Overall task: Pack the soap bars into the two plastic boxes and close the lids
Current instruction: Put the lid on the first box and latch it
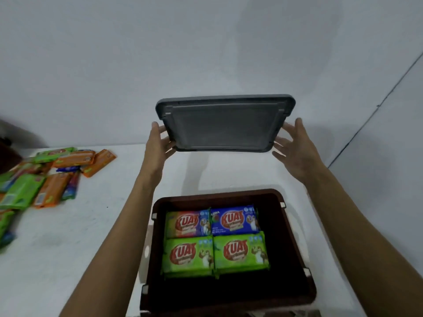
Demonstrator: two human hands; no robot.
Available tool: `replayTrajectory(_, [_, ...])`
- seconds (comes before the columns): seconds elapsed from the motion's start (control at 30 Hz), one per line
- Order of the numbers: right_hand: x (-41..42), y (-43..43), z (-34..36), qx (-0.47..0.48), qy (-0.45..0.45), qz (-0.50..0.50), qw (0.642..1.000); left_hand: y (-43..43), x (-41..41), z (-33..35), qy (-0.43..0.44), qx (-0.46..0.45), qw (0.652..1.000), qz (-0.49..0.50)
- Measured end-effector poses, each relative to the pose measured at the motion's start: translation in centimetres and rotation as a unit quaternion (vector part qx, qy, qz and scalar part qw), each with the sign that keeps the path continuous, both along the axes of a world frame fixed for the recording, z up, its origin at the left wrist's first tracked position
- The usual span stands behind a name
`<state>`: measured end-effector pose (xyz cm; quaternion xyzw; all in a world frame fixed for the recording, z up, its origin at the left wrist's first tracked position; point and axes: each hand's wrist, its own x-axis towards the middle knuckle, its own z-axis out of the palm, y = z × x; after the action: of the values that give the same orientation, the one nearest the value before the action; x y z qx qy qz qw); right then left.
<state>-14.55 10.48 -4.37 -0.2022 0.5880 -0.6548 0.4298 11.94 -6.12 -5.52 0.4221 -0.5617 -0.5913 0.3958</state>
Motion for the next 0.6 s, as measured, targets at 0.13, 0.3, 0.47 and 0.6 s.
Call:
replayTrajectory(0.13, [1.2, 4.3, 0.7, -0.038, -0.083, 0.005, 0.996, 4.3, 3.5, 1.0, 0.094, 0.079, 0.992, 0.031])
replayTrajectory(0.3, [3.4, 8.9, 0.3, -0.004, -0.064, 0.010, 0.998, 8.7, 7.7, -0.3, 0.034, 0.038, 0.999, -0.004])
replayTrajectory(0.47, [6.7, 13.1, -1.2, 0.049, 0.162, 0.039, 0.985, 12.3, 10.6, -1.7, -0.087, -0.048, 0.995, 0.000])
replayTrajectory(0.6, [10.0, 14.8, -2.6, 0.102, 0.371, 0.050, 0.922, 14.9, 10.9, -3.1, -0.135, -0.109, 0.983, 0.058])
